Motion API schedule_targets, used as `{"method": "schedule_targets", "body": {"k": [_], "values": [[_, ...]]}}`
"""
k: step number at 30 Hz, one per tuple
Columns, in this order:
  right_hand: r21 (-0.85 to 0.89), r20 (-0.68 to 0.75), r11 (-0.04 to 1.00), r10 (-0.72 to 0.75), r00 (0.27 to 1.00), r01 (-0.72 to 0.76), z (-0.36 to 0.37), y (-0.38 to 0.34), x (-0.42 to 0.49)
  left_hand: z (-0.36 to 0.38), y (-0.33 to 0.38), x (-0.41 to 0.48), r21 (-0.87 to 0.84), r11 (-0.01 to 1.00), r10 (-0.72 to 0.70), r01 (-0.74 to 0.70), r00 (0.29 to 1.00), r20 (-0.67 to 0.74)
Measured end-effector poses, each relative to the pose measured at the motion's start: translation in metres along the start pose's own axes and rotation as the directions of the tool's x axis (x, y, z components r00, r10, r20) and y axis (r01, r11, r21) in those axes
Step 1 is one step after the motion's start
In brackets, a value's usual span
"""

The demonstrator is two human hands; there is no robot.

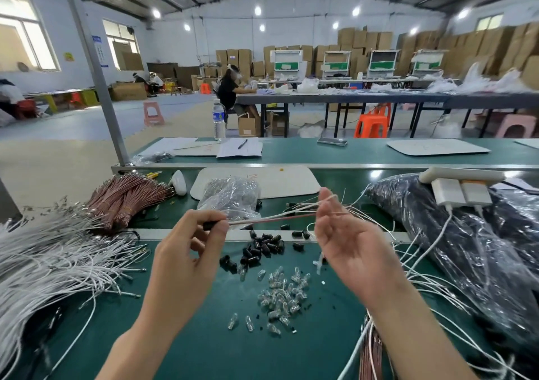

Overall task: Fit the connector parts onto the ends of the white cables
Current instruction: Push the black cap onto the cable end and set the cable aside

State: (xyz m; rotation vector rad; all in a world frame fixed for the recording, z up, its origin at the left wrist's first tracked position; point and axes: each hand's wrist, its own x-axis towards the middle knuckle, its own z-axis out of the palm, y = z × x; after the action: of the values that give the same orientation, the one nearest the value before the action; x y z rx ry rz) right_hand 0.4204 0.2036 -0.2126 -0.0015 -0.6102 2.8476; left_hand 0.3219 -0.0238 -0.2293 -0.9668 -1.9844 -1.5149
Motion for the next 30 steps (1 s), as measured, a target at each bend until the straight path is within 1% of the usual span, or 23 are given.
{"method": "schedule_targets", "body": {"k": [1, 4, 8, 10, 11, 12, 14, 15, 16, 17, 19, 20, 22, 24, 25, 27, 28, 30], "values": [[-0.028, -0.025, 1.0, -0.001, 1.0, 0.0, 0.001, -0.01, 0.001, 0.003, -0.001, 0.003, -0.001, 1.0, -0.027, 0.027, 1.0, -0.007], [-0.198, -0.075, 0.98, -0.025, 0.997, 0.009, 0.01, -0.036, 0.01, 0.018, 0.002, 0.011, -0.01, 0.998, -0.063, 0.063, 0.998, 0.017], [-0.35, -0.038, 0.922, -0.193, 0.98, 0.168, 0.037, -0.079, 0.044, 0.06, 0.003, 0.044, -0.059, 0.997, -0.049, 0.052, 0.997, 0.06], [-0.502, -0.059, 0.842, -0.26, 0.964, 0.196, 0.043, -0.097, 0.064, 0.088, -0.003, 0.072, -0.071, 0.99, -0.113, 0.121, 0.988, 0.103], [-0.575, -0.102, 0.797, -0.293, 0.951, 0.184, 0.039, -0.101, 0.072, 0.101, -0.008, 0.084, -0.029, 0.983, -0.175, 0.181, 0.971, 0.162], [-0.637, -0.166, 0.758, -0.316, 0.934, 0.144, 0.03, -0.102, 0.077, 0.113, -0.015, 0.093, 0.058, 0.968, -0.253, 0.246, 0.937, 0.243], [-0.722, -0.307, 0.692, -0.314, 0.898, -0.005, 0.001, -0.098, 0.075, 0.127, -0.029, 0.095, 0.246, 0.911, -0.404, 0.332, 0.839, 0.365], [-0.748, -0.356, 0.66, -0.308, 0.882, -0.072, -0.014, -0.094, 0.07, 0.13, -0.034, 0.091, 0.287, 0.895, -0.436, 0.342, 0.806, 0.4], [-0.777, -0.378, 0.62, -0.326, 0.867, -0.106, -0.03, -0.089, 0.064, 0.13, -0.038, 0.083, 0.303, 0.896, -0.433, 0.324, 0.79, 0.435], [-0.801, -0.375, 0.591, -0.369, 0.851, -0.096, -0.044, -0.084, 0.057, 0.13, -0.04, 0.074, 0.319, 0.905, -0.409, 0.281, 0.778, 0.476], [-0.83, -0.368, 0.555, -0.481, 0.796, -0.048, -0.063, -0.077, 0.046, 0.128, -0.038, 0.058, 0.36, 0.917, -0.361, 0.171, 0.74, 0.567], [-0.843, -0.372, 0.535, -0.519, 0.769, -0.047, -0.069, -0.074, 0.042, 0.126, -0.034, 0.052, 0.378, 0.916, -0.359, 0.136, 0.702, 0.615], [-0.867, -0.374, 0.494, -0.565, 0.736, -0.061, -0.077, -0.066, 0.035, 0.122, -0.021, 0.039, 0.42, 0.903, -0.387, 0.093, 0.602, 0.699], [-0.901, -0.34, 0.429, -0.607, 0.719, -0.063, -0.08, -0.059, 0.029, 0.123, -0.005, 0.026, 0.467, 0.884, -0.408, 0.014, 0.508, 0.758], [-0.915, -0.318, 0.398, -0.622, 0.716, -0.062, -0.08, -0.055, 0.026, 0.125, 0.004, 0.018, 0.484, 0.874, -0.411, -0.037, 0.472, 0.779], [-0.934, -0.286, 0.351, -0.643, 0.71, -0.058, -0.078, -0.049, 0.021, 0.131, 0.023, 0.0, 0.501, 0.856, -0.417, -0.123, 0.407, 0.812], [-0.937, -0.28, 0.347, -0.658, 0.699, -0.049, -0.076, -0.046, 0.018, 0.135, 0.032, -0.009, 0.502, 0.851, -0.418, -0.156, 0.379, 0.826], [-0.932, -0.283, 0.363, -0.692, 0.664, -0.019, -0.074, -0.043, 0.011, 0.145, 0.044, -0.025, 0.493, 0.849, -0.41, -0.189, 0.353, 0.841]]}}
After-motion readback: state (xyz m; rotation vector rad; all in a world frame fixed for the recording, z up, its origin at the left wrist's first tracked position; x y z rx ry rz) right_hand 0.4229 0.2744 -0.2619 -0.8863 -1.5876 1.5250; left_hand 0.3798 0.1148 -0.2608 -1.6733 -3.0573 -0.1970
